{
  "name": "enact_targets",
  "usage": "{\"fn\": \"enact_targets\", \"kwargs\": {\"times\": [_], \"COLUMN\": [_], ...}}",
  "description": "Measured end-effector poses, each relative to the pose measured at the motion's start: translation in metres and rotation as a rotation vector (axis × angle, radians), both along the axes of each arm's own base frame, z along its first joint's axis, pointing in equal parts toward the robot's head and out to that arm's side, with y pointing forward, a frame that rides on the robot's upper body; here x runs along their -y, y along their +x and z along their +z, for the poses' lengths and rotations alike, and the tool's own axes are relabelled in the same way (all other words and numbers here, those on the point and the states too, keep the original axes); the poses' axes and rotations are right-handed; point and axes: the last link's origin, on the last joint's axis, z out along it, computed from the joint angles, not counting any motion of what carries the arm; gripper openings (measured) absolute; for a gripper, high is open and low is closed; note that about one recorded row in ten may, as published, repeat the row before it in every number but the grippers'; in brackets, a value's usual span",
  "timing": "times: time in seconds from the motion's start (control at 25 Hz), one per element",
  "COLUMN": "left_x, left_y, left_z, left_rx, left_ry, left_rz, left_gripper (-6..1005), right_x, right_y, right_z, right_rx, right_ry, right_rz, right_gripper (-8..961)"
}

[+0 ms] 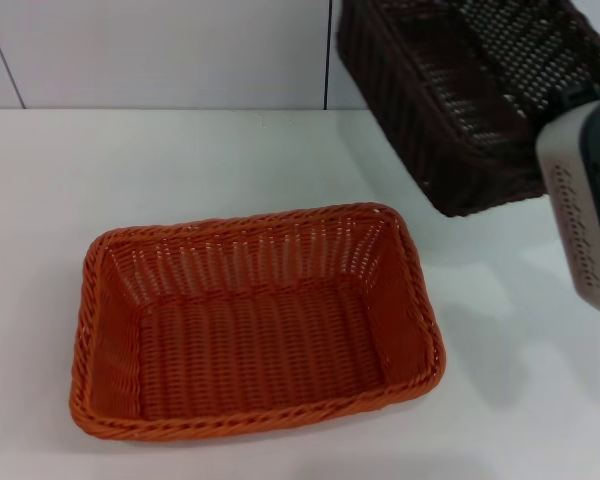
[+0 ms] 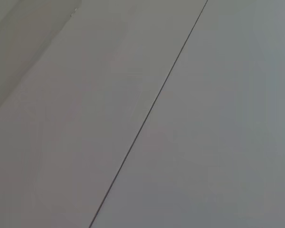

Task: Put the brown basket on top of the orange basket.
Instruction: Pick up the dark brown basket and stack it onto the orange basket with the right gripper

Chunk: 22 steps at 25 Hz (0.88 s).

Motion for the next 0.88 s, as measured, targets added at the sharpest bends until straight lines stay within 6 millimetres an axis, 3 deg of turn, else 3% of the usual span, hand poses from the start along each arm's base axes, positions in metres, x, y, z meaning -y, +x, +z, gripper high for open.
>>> {"fn": "enact_targets", "kwargs": {"times": [0.56,0.88], "left_x": [-0.005,-0.007], "left_y": [0.005,0.009], "left_z": [0.000,0.001], "left_rx": [-0.006,0.000], "left_ry": [0.004,0.031], "left_rz": [-0.026,-0.053], "left_gripper": [796,796], "right_x": [0.012,0.032], "right_y": [-0.074,-0.078], "right_z": [-0.028,-0.039], "right_rx": [-0.083,-0.008], "right_ry": [-0.257,-0.481], "right_rz": [0.288,0.474], "right_gripper": [203,205]}}
